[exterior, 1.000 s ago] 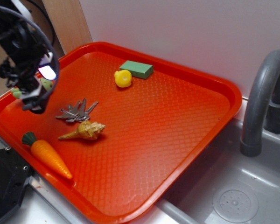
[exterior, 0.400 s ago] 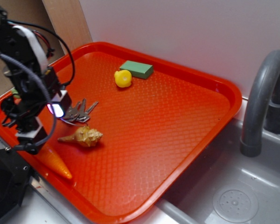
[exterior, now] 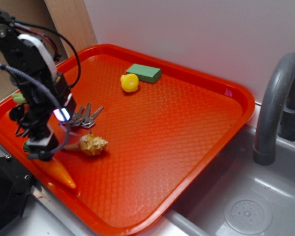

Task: Grab the silver keys.

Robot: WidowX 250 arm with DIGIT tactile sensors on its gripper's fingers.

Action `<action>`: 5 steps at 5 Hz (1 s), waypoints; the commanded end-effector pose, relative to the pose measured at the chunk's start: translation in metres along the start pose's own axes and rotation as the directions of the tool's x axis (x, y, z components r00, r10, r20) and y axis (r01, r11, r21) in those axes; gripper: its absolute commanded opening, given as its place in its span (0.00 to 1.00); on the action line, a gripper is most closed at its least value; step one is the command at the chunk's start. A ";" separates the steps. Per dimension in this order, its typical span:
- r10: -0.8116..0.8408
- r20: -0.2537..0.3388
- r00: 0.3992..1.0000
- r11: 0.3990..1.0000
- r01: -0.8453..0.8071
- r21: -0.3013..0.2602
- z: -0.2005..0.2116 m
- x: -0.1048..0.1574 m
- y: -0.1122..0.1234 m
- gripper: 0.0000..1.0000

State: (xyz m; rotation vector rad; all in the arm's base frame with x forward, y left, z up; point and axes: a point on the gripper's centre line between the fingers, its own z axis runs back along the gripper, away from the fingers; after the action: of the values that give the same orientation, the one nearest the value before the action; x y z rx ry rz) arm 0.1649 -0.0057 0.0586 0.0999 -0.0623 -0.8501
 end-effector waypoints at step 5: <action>0.048 0.015 0.999 0.996 -0.049 0.070 -0.008 0.016 0.016 1.00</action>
State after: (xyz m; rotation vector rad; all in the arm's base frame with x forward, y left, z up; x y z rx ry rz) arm 0.1818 -0.0006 0.0485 0.1523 -0.0759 -0.7890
